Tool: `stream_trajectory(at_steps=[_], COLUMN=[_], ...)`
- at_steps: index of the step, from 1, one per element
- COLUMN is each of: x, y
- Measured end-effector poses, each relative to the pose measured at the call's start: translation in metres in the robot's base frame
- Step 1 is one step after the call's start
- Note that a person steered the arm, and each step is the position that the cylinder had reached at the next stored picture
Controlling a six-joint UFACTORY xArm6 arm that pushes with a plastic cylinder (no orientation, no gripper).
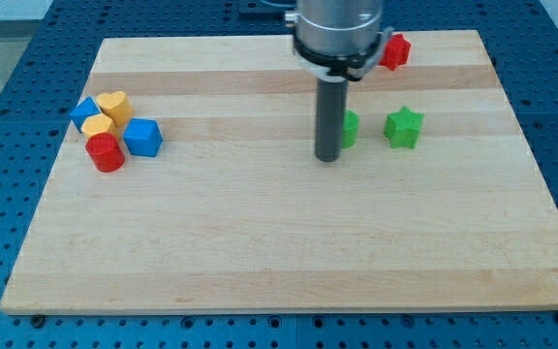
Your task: Move the green circle diagonal to the green star
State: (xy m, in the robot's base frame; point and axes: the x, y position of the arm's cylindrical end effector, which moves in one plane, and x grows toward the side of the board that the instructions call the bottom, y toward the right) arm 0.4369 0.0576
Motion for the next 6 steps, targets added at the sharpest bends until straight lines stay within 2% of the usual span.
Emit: stream_trajectory(at_steps=[1,2,3,4,6], x=[0.014,0.005,-0.04,-0.052,-0.023], y=[0.062,0.135,0.161,0.118,-0.026])
